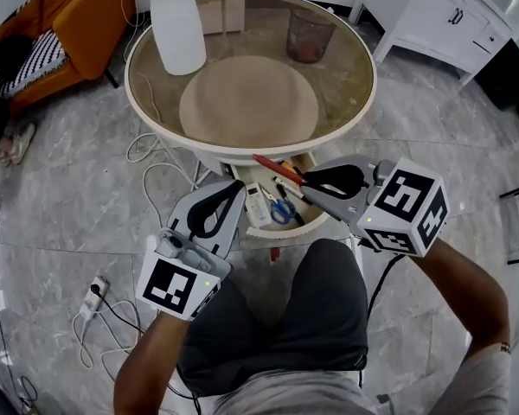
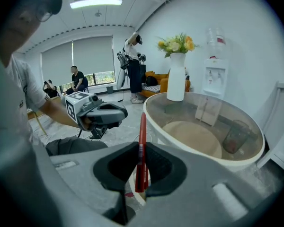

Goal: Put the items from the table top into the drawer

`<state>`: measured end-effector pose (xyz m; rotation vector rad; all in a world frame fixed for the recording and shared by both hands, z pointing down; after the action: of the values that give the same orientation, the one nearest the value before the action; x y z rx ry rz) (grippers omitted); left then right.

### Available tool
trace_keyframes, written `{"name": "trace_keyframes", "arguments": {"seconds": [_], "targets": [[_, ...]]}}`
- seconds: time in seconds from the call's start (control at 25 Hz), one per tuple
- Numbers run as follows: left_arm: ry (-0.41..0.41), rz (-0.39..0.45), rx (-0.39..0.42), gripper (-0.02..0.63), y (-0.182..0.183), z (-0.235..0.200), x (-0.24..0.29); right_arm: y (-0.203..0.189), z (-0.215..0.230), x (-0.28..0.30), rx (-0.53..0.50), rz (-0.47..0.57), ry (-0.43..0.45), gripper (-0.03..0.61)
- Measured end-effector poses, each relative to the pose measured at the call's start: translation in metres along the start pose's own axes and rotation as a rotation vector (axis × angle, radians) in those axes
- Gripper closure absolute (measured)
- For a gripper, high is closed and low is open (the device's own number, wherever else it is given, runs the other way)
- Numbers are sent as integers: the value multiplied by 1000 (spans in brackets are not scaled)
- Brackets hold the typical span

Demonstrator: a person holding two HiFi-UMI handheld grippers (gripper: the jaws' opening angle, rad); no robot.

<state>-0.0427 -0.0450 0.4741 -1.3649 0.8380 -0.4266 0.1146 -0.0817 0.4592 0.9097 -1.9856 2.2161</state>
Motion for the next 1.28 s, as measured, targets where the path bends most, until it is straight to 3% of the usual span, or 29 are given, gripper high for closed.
{"name": "trace_keyframes", "arguments": {"seconds": [0.32,0.76,1.28], "targets": [[-1,-94,18,614,-58,-3,-26,-76,-6,26,38,-76,16,532],[8,-105,46,614,-112,-18,-11,-210,42,103,107,-272,-138,531],[9,-91,19,614,-138,-16,-10,-280,71,155,151,-498,-250,531]]}}
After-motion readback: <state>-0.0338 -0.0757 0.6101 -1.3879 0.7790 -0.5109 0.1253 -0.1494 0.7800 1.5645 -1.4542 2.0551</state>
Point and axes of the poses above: the fingertips, and each gripper's own axes: x forward along the fingers, z to its right, y out of its top, the point moved 6 cm from there along -x, backward along the fingers, and after that the axes turned 13 degrees about z, right-handed, at the moved point
